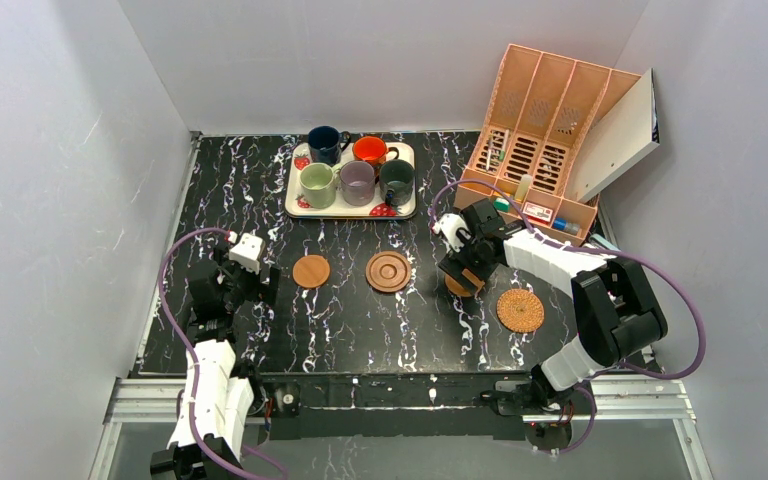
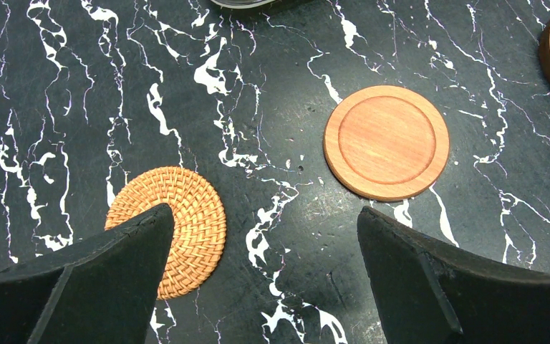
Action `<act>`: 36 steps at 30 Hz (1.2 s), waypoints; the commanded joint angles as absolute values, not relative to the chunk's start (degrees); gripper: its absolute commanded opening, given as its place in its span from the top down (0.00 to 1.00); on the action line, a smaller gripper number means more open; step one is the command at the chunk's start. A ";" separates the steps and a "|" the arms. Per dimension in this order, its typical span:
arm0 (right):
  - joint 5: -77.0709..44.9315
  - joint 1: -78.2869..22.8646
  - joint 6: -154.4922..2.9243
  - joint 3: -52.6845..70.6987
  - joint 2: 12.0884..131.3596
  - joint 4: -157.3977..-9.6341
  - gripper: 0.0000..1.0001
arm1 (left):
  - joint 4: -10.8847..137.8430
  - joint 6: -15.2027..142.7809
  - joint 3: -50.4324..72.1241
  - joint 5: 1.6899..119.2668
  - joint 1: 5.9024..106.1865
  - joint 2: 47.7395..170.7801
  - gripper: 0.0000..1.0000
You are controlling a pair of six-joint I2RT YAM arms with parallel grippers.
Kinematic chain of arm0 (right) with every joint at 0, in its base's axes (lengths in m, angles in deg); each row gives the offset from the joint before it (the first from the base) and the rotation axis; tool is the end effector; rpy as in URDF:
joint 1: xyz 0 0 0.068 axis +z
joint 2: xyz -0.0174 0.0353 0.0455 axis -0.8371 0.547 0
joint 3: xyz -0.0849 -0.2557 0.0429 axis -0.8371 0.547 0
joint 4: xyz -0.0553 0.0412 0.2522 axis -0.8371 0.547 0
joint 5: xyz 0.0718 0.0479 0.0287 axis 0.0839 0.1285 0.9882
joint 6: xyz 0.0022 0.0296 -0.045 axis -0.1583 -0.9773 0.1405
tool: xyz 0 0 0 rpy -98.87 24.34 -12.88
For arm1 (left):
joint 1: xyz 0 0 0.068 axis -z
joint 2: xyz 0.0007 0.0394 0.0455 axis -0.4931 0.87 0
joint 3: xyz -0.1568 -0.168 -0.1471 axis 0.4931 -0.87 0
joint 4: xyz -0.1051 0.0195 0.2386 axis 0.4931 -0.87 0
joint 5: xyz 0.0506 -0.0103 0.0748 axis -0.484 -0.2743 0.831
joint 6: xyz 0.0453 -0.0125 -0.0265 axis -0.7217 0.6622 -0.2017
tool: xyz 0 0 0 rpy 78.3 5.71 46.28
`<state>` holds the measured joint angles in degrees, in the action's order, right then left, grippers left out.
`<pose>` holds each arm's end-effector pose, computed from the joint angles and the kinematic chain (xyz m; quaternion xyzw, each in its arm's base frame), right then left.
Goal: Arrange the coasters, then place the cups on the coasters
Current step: Move the coaster to the center of the board.
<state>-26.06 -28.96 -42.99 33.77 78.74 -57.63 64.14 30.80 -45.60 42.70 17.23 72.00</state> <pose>0.2581 0.1349 0.1787 -0.4368 0.8701 -0.0162 0.2277 0.1612 0.0191 0.2029 0.1925 0.7836 -0.0134 0.5905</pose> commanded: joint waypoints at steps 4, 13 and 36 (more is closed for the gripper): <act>-27.27 -28.56 -42.66 33.61 76.88 -58.02 0.01 | 64.37 30.64 -45.68 42.48 16.84 72.15 0.02; -31.79 -28.61 -43.22 34.46 70.75 -62.75 0.01 | 64.30 30.54 -45.68 42.55 16.80 71.93 0.02; -38.78 -33.48 -33.71 46.52 48.43 -49.13 0.01 | 63.49 30.50 -45.90 42.34 16.81 69.71 0.02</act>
<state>-37.40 -32.48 -36.28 43.58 50.50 -51.62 63.94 30.78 -45.62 42.78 17.23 70.13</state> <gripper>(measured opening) 0.985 0.981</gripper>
